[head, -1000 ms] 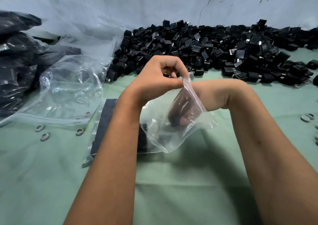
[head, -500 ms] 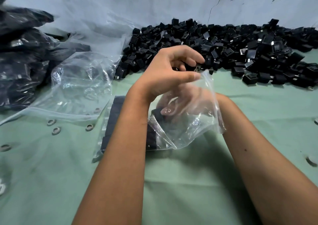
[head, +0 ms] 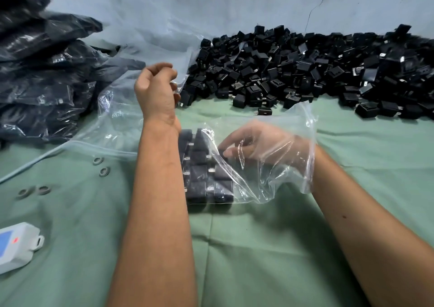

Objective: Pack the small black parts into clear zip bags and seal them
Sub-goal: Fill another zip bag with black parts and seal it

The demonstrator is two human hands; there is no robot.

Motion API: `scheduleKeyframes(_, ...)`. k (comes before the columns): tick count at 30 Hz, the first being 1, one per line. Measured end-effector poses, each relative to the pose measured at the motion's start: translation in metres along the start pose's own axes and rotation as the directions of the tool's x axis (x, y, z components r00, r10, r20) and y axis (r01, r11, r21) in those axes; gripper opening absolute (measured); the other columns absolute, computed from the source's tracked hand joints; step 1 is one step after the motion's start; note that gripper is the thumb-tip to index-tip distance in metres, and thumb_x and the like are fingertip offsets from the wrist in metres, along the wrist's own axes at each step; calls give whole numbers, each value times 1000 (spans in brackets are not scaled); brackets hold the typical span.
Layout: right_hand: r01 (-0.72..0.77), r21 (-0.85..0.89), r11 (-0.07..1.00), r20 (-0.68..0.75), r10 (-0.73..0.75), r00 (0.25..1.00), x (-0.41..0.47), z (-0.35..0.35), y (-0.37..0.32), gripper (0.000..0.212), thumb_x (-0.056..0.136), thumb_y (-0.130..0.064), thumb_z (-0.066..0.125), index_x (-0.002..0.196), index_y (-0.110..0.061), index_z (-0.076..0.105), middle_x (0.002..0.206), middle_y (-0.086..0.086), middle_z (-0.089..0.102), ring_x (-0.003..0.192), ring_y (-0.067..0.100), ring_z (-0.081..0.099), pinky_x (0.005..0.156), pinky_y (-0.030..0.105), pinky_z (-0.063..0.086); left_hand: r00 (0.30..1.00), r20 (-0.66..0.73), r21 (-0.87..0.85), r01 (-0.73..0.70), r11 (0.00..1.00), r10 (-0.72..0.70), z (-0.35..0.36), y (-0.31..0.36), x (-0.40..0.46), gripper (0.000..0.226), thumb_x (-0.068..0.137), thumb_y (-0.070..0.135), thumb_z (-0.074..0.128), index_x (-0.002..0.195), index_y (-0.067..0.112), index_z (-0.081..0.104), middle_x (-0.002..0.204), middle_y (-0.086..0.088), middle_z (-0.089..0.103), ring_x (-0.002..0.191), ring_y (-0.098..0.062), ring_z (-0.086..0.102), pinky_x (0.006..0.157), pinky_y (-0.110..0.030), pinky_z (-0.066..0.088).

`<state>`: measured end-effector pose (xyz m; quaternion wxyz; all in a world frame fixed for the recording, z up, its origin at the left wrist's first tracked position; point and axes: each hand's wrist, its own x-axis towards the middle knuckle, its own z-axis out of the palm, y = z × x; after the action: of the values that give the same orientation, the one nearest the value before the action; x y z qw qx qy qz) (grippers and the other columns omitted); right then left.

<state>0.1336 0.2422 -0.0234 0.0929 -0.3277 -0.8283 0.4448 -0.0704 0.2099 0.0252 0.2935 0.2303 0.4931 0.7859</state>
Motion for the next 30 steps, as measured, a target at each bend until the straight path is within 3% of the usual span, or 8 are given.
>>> scheduleKeyframes(6,-72,90,993,18,71,997,-27,-21,1,32,98,-4,64,128,-15,68,102,-6,74,87,13,72,79,24,61,995,97,134,-11,991,-2,8,-8,-5,21,84,-1,64,80,20,65,72,2,58,59,-8,49,50,-21,37)
scheduleKeyframes(10,-212,5,977,68,211,975,-68,-63,6,24,85,-14,81,108,-7,78,98,12,79,87,31,77,77,39,64,985,173,258,-35,966,-10,15,-19,-7,18,84,3,66,82,21,67,77,3,62,65,-8,54,54,-18,43)
scheduleKeyframes(14,-458,-105,883,-257,420,870,-90,-98,6,16,96,2,61,93,-2,76,65,8,74,52,17,69,45,23,52,976,217,381,-57,923,-30,20,-29,-11,18,83,4,66,81,22,67,81,4,66,73,-10,58,57,-15,45)
scheduleKeyframes(19,-305,-93,948,-707,153,691,-61,-100,-24,18,92,-12,64,82,-21,76,62,-8,73,49,7,69,39,19,47,972,230,468,-65,881,-51,23,-36,-13,18,80,6,66,78,23,67,82,3,68,75,-14,59,68,-28,47)
scheduleKeyframes(22,-278,-241,930,-641,63,765,-19,-82,-48,19,88,-14,63,77,-22,77,67,-9,74,57,10,69,49,19,52,974,222,473,-62,879,-51,23,-36,-13,17,79,6,65,79,23,68,82,2,68,74,-15,58,69,-29,46)
scheduleKeyframes(24,-277,-414,867,-553,1,833,14,-69,-53,23,89,-9,59,88,-22,78,92,-2,77,78,18,70,67,24,56,976,214,471,-60,880,-48,22,-35,-12,18,79,4,65,79,22,67,81,1,67,73,-15,57,68,-28,45)
scheduleKeyframes(26,-276,-612,741,-451,-41,892,45,-61,-46,28,92,-9,59,112,-21,74,115,7,72,108,29,62,91,36,53,978,205,465,-66,883,-35,22,-34,-11,19,80,3,65,77,22,66,78,1,66,70,-15,57,66,-28,45)
scheduleKeyframes(30,-356,-831,427,-360,73,930,76,-46,-25,33,102,-28,53,133,-26,63,131,7,56,131,36,33,102,50,32,983,181,465,-74,882,-13,20,-32,-10,19,80,4,65,76,22,67,78,1,67,71,-16,59,67,-29,47)
